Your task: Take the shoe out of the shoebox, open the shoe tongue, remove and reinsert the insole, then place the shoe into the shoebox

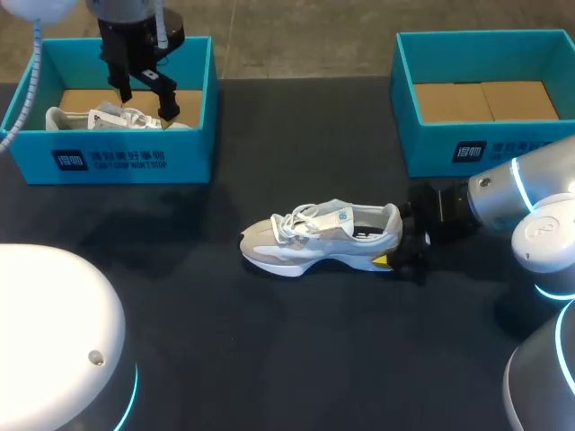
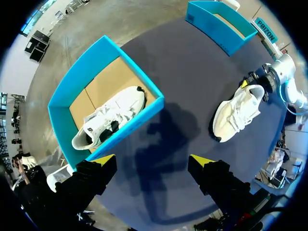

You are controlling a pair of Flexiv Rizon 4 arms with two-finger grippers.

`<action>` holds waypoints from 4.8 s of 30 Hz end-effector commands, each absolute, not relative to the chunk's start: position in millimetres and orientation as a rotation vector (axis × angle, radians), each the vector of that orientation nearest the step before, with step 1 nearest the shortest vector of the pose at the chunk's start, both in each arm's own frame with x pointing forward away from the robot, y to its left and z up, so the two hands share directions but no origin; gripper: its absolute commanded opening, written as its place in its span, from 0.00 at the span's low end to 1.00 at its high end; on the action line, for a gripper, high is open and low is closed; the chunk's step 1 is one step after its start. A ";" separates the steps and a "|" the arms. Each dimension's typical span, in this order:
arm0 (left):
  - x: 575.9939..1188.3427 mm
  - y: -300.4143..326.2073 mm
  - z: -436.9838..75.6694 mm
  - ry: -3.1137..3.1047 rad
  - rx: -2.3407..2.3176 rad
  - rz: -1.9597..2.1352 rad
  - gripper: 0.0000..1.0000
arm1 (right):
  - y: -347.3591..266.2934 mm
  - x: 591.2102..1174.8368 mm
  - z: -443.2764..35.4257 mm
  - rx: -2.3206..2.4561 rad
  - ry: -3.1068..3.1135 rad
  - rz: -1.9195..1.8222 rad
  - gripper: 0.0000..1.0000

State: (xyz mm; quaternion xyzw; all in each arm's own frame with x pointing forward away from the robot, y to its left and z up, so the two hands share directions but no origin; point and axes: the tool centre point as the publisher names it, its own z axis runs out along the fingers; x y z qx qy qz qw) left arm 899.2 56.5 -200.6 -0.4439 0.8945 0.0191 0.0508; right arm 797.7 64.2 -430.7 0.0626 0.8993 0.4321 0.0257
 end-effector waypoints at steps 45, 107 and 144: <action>843.0 -76.3 -209.1 2.278 -1.982 -0.105 1.00 | 67.6 795.8 -437.3 0.196 2.781 1.330 0.00; 774.5 -237.4 -283.3 2.378 -1.888 -0.063 1.00 | 67.6 795.8 -437.3 0.196 2.781 1.330 0.00; 789.7 -269.8 -349.5 2.369 -1.913 0.181 1.00 | 67.6 795.8 -437.3 0.196 2.781 1.330 0.00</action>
